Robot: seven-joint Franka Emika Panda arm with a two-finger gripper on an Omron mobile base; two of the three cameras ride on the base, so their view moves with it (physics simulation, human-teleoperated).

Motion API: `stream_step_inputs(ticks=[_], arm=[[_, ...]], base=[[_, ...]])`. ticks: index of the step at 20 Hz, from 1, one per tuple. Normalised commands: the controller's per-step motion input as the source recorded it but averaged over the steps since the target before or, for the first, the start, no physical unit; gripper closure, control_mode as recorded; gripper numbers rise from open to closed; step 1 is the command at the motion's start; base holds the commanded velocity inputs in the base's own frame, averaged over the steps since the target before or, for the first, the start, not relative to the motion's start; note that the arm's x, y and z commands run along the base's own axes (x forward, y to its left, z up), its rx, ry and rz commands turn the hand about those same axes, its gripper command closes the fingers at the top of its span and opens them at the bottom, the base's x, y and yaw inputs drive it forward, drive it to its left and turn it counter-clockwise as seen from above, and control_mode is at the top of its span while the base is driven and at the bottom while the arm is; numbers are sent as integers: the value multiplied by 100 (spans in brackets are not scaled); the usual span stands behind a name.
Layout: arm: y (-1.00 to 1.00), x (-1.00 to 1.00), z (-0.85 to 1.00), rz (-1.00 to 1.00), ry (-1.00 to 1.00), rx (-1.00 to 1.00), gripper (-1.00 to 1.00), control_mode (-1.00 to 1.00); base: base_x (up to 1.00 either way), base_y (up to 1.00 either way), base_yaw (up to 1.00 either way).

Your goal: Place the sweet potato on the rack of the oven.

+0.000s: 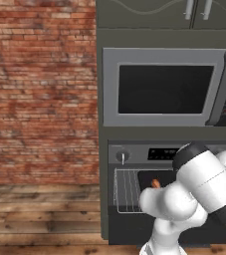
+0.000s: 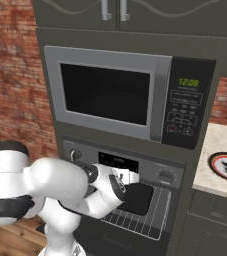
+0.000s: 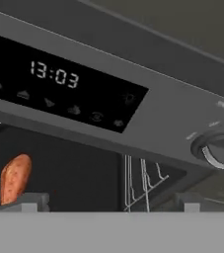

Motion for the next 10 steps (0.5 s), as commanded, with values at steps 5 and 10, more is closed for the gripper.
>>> stream_step_inputs(ticks=[5,10], arm=[[29,-79,87,0,6,0,-100,-100],[30,-72,100,0,22,0,-100,-100]], base=[[0,0,0],[0,0,0]])
